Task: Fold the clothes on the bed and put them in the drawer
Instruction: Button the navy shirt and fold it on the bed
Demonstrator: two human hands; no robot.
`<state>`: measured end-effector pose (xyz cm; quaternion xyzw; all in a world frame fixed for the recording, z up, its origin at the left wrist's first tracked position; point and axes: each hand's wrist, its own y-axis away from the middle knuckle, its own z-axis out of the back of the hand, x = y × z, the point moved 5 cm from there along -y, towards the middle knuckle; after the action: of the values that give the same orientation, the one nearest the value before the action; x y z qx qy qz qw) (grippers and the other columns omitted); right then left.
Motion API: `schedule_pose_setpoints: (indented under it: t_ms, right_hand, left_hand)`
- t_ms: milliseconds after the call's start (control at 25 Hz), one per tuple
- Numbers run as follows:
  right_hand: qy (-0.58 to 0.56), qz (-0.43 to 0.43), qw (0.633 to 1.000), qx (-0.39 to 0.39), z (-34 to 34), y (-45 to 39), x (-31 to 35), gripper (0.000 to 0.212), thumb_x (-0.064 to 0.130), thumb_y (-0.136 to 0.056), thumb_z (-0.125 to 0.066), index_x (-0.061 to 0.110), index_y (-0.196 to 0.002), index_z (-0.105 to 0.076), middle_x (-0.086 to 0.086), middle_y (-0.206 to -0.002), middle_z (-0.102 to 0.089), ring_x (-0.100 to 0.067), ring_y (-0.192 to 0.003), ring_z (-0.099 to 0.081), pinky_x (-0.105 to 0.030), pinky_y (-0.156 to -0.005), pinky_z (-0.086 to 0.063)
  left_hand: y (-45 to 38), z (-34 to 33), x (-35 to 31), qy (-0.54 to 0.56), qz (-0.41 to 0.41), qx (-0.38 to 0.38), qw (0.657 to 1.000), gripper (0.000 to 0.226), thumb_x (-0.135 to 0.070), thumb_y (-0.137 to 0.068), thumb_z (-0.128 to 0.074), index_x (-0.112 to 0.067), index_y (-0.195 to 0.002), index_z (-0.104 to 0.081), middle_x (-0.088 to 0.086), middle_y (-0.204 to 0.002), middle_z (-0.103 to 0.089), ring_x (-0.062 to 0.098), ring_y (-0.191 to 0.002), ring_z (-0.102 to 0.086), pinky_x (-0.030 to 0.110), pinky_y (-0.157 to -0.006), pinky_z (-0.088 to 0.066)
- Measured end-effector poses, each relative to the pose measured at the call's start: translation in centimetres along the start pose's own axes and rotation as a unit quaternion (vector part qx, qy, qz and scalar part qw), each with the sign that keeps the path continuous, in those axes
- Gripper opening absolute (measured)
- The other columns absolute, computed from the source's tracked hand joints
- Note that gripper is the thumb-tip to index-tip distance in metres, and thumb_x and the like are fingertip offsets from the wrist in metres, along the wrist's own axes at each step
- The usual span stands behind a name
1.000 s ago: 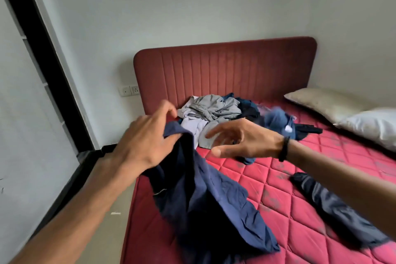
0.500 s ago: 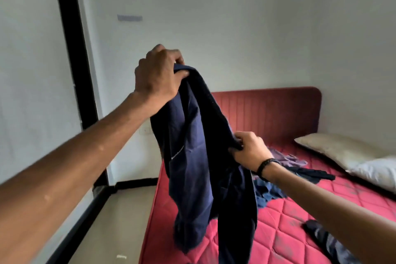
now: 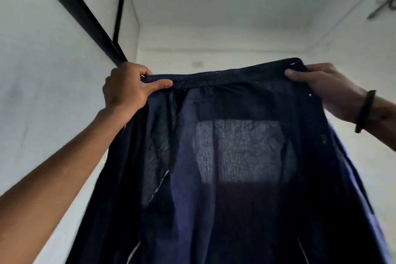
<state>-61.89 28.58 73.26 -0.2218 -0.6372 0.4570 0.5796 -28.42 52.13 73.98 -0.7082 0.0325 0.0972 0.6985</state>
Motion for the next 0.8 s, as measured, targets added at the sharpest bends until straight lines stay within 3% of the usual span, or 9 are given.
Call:
schedule_pose_setpoints:
  t_ms: [200,280,360,440,560,640,680,800]
  right_hand:
    - [-0.025,-0.055,0.997,0.053,1.5,-5.4,6.9,0.054,0.031,-0.084,-0.078,-0.001,-0.126,-0.068,-0.02,-0.118,-0.073,-0.039,-0.115,-0.066,-0.055,-0.105,-0.05]
    - [0.064,-0.035,0.997,0.019,1.4,-6.4,5.0,0.048,0.037,-0.09,-0.075,-0.005,-0.111,-0.072,-0.022,-0.11,-0.075,-0.038,-0.103,-0.07,-0.053,-0.098,-0.055]
    - [0.163,-0.03,0.986,-0.015,0.2,-5.8,-0.6,0.056,0.046,-0.092,-0.071,-0.01,-0.093,-0.07,-0.027,-0.101,-0.074,-0.03,-0.084,-0.067,-0.051,-0.087,-0.055]
    - [0.196,-0.101,0.975,0.021,-2.1,-2.1,-10.5,0.056,0.045,-0.094,-0.07,-0.01,-0.082,-0.067,-0.027,-0.089,-0.073,-0.023,-0.073,-0.06,-0.043,-0.071,-0.051]
    - [0.257,-0.246,0.932,0.07,-5.4,8.6,-27.6,0.053,0.042,-0.092,-0.072,-0.002,-0.065,-0.062,-0.007,-0.06,-0.06,-0.016,-0.058,-0.051,-0.03,-0.059,-0.039]
    - [0.292,-0.312,0.898,0.107,-7.2,16.9,-38.0,0.053,0.038,-0.092,-0.073,0.011,-0.052,-0.051,0.004,-0.05,-0.047,-0.011,-0.047,-0.041,-0.028,-0.052,-0.03]
    - [0.307,-0.34,0.882,0.113,-8.2,21.0,-42.3,0.053,0.035,-0.091,-0.073,0.012,-0.049,-0.048,0.006,-0.047,-0.046,-0.01,-0.044,-0.041,-0.028,-0.05,-0.03]
    - [0.375,-0.398,0.823,0.156,-10.7,31.6,-52.6,0.039,0.029,-0.084,-0.07,0.007,-0.055,-0.057,-0.006,-0.057,-0.061,-0.024,-0.061,-0.062,-0.03,-0.056,-0.04]
  left_hand:
    - [-8.0,4.0,-3.3,-0.002,-0.014,0.01,1.0,0.063,-0.078,-0.063,-0.077,-0.016,-0.073,-0.074,0.005,-0.065,-0.068,0.02,-0.066,-0.064,0.03,-0.057,-0.042]
    - [-7.7,2.3,-2.2,-0.023,0.01,0.052,0.998,0.068,-0.08,-0.061,-0.077,-0.013,-0.069,-0.073,0.007,-0.064,-0.068,0.022,-0.066,-0.064,0.033,-0.06,-0.046]
    - [-4.1,-2.1,1.1,-0.041,0.056,0.136,0.988,0.072,-0.083,-0.059,-0.076,-0.011,-0.066,-0.072,0.005,-0.062,-0.068,0.022,-0.063,-0.064,0.034,-0.061,-0.05]
    - [4.5,-8.9,6.5,-0.033,0.105,0.276,0.955,0.069,-0.076,-0.063,-0.079,-0.008,-0.063,-0.07,0.0,-0.056,-0.064,0.017,-0.055,-0.057,0.029,-0.052,-0.04]
    - [23.7,-18.1,15.2,0.098,0.229,0.464,0.85,0.04,-0.035,-0.082,-0.085,0.004,-0.08,-0.073,0.001,-0.064,-0.065,0.013,-0.064,-0.055,0.025,-0.055,-0.04]
    - [37.8,-22.5,19.9,0.121,0.288,0.523,0.793,0.014,-0.018,-0.083,-0.085,-0.009,-0.077,-0.077,-0.005,-0.065,-0.069,0.015,-0.068,-0.058,0.023,-0.06,-0.044]
    - [44.6,-23.9,21.8,0.113,0.314,0.545,0.769,0.012,-0.02,-0.08,-0.087,-0.02,-0.072,-0.078,-0.01,-0.064,-0.071,0.014,-0.068,-0.06,0.024,-0.064,-0.045]
    - [59.8,-26.2,24.3,0.062,0.397,0.549,0.733,0.016,-0.031,-0.072,-0.085,-0.038,-0.066,-0.072,-0.02,-0.062,-0.069,0.01,-0.071,-0.066,0.024,-0.07,-0.048]
